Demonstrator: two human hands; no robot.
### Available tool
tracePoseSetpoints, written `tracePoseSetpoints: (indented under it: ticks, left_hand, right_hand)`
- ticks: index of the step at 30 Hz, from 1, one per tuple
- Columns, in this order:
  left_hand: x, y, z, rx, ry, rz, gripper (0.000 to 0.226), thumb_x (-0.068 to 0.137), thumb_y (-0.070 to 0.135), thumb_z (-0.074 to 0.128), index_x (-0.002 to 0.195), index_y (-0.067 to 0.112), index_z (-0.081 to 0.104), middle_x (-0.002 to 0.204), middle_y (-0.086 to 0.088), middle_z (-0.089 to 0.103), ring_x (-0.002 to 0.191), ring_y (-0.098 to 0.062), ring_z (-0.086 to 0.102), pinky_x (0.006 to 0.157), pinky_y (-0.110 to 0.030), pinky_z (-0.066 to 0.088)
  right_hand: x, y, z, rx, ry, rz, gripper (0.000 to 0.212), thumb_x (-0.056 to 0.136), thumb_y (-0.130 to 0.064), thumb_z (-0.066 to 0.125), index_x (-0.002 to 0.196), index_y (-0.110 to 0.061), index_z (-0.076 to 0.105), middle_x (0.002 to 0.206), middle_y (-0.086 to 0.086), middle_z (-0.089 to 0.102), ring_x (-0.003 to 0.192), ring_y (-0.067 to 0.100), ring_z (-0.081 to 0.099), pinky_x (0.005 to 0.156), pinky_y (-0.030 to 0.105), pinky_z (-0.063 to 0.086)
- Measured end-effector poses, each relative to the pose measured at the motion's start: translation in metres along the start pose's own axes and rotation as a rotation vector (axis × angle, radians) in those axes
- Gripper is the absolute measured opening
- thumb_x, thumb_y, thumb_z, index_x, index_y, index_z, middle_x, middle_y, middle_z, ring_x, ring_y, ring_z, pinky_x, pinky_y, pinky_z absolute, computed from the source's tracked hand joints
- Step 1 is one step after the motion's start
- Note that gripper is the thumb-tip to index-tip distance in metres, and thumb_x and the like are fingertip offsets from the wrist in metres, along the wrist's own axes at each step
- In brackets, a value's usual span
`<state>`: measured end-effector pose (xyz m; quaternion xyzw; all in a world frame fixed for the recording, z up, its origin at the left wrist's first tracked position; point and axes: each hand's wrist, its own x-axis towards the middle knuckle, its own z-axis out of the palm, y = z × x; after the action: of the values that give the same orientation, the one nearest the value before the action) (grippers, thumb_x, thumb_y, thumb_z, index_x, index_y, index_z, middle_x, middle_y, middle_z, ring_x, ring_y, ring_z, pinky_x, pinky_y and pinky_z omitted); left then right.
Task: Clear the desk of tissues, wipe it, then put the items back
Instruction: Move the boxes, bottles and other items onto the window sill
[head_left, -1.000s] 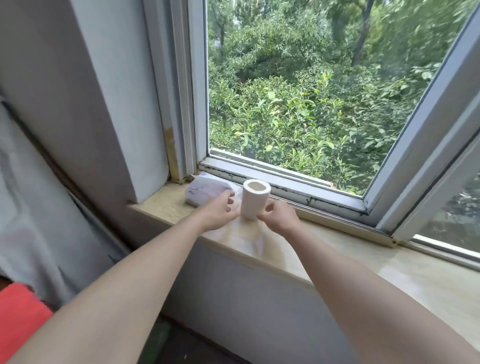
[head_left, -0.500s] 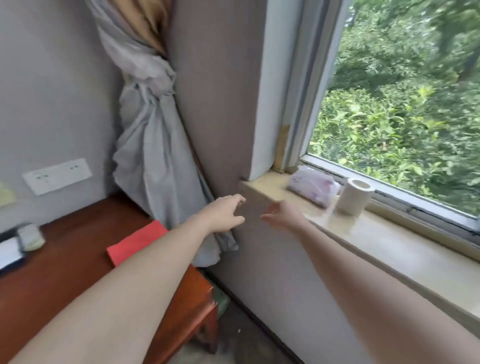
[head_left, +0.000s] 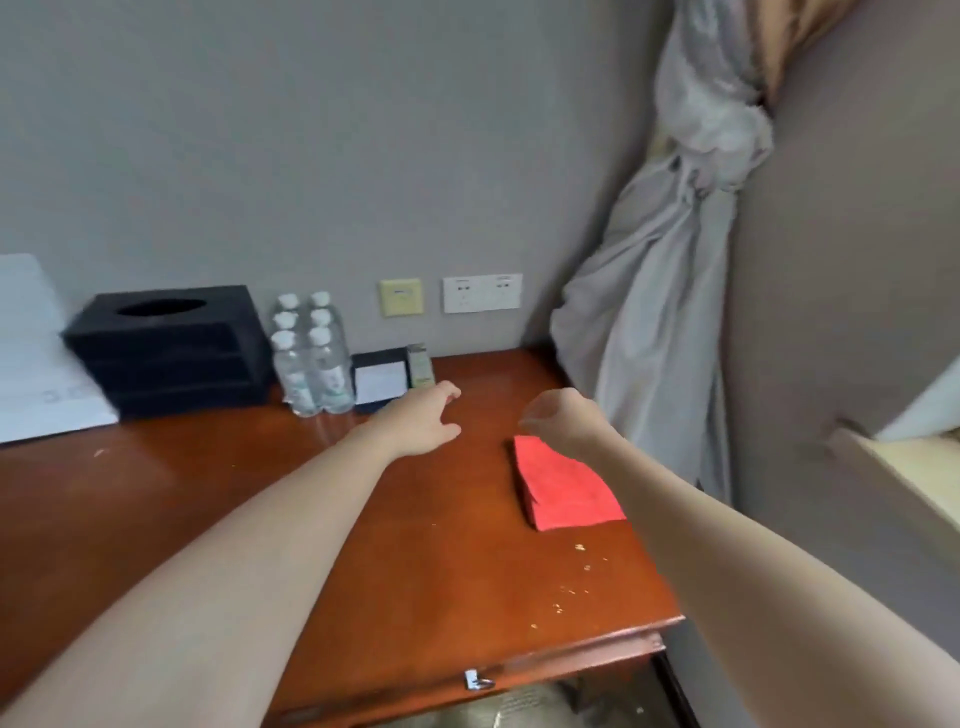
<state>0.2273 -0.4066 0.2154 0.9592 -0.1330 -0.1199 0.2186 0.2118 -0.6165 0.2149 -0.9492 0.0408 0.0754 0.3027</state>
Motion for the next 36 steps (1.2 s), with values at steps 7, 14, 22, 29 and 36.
tracePoseSetpoints:
  ticks: [7,14,22,29,36]
  left_hand:
    - [0.024,-0.084,-0.014,-0.040,0.017,-0.178,0.057,0.097,0.026,0.057,0.149,0.019,0.035,0.150,-0.002,0.043,0.131,-0.020,0.047,0.108,-0.035,0.040]
    - [0.111,-0.130,-0.014,-0.095,-0.048,-0.235,0.058,0.096,0.027,0.058,0.149,0.019,0.034,0.149,-0.003,0.043,0.131,-0.022,0.048,0.107,-0.039,0.041]
    - [0.223,-0.170,0.009,-0.114,-0.141,-0.294,0.064,0.095,0.030,0.060,0.151,0.016,0.030,0.145,-0.008,0.043,0.122,-0.025,0.053,0.102,-0.040,0.046]
    - [0.287,-0.195,0.037,0.009,-0.187,-0.372,0.082,0.086,0.048,0.069,0.149,0.010,0.033,0.148,-0.013,0.031,0.136,-0.033,0.027,0.109,-0.040,0.031]
    - [0.305,-0.200,0.058,0.011,-0.057,-0.315,0.079,0.078,0.056,0.072,0.144,0.021,0.046,0.149,-0.010,0.030,0.138,-0.031,0.020,0.114,-0.041,0.026]
  right_hand:
    - [0.077,-0.046,0.047,-0.020,-0.147,-0.052,0.019,0.087,-0.031,0.065,0.105,-0.026,0.068,0.111,0.001,0.068,0.105,0.024,0.062,0.092,0.033,0.051]
    - [0.179,-0.056,0.080,-0.010,-0.215,0.003,0.034,0.088,-0.032,0.066,0.120,-0.021,0.064,0.118,0.003,0.065,0.101,0.023,0.062,0.091,0.036,0.052]
    - [0.289,-0.047,0.114,-0.031,-0.304,0.111,0.038,0.087,-0.029,0.065,0.125,-0.022,0.059,0.125,0.004,0.062,0.108,0.025,0.061,0.095,0.037,0.050]
    - [0.355,-0.038,0.151,-0.051,-0.391,0.135,0.054,0.091,-0.024,0.062,0.141,-0.014,0.047,0.137,0.009,0.055,0.119,0.028,0.056,0.097,0.036,0.048]
    - [0.381,-0.035,0.180,0.081,-0.400,0.143,0.034,0.093,-0.025,0.058,0.125,-0.014,0.059,0.118,0.007,0.066,0.099,0.024,0.063,0.080,0.031,0.051]
